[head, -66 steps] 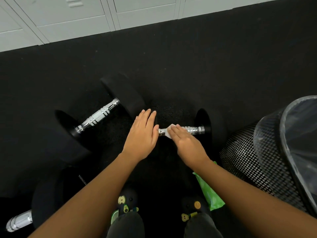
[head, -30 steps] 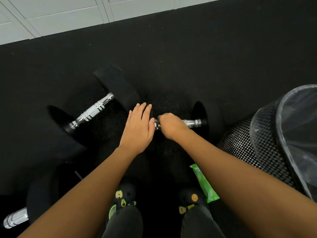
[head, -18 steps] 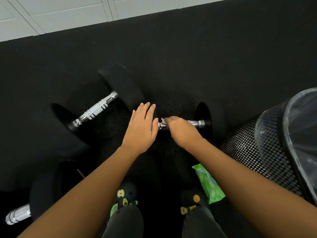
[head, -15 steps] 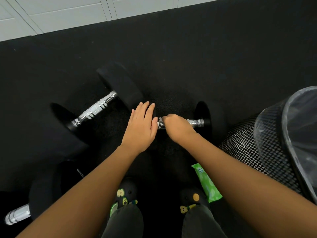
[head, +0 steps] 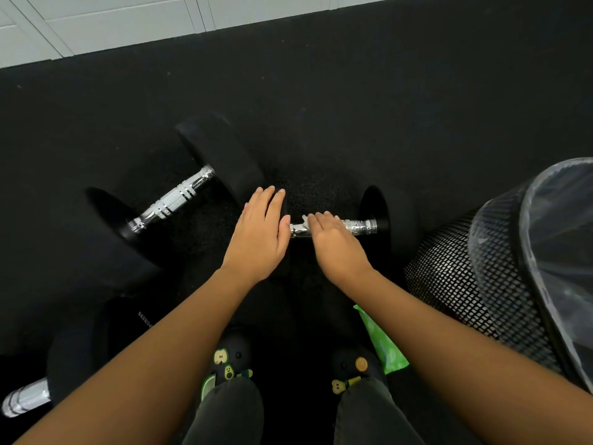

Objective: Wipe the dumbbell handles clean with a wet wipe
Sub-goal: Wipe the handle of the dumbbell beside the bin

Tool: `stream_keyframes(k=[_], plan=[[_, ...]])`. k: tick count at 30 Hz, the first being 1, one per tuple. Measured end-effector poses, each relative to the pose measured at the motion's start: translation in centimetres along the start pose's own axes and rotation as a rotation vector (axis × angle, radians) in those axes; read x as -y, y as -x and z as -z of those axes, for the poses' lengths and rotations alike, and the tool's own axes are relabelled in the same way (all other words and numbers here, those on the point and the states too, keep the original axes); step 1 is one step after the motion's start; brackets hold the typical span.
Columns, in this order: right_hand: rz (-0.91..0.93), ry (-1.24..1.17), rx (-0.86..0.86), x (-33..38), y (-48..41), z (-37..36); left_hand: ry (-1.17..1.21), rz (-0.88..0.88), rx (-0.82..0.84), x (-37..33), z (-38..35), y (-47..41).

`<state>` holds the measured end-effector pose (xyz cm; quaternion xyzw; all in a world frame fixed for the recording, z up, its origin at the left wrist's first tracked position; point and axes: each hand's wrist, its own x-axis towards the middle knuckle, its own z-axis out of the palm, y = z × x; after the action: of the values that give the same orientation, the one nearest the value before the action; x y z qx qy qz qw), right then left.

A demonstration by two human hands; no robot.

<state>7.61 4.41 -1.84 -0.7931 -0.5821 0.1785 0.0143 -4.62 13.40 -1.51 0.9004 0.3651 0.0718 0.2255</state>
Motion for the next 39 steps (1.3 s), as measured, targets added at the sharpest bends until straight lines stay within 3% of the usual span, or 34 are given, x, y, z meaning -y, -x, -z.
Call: stream_keyframes(k=[7,14,21,25,28,35,39], plan=[[0.128,-0.031,-0.033,-1.2,2.3,0.3,-0.021,-0.014,-0.015,0.1,0.0,0.0],[0.049,0.047,-0.010,-0.4,0.3,-0.2,-0.028,-0.016,-0.034,0.0,-0.1,0.0],[0.262,-0.055,-0.019,-1.5,0.0,0.0,-0.044,-0.019,-0.028,0.1,-0.1,-0.1],[0.158,-0.041,-0.101,-3.3,1.0,-0.1,-0.033,-0.021,-0.033,0.1,-0.2,0.0],[0.108,-0.021,-0.066,-2.9,1.0,0.5,-0.031,-0.023,-0.035,0.1,-0.2,-0.1],[0.169,-0.030,-0.056,-2.2,1.1,0.3,-0.047,-0.023,-0.032,0.1,-0.1,0.0],[0.098,-0.064,-0.105,-2.9,1.5,0.2,-0.045,-0.024,-0.034,0.0,-0.1,-0.1]])
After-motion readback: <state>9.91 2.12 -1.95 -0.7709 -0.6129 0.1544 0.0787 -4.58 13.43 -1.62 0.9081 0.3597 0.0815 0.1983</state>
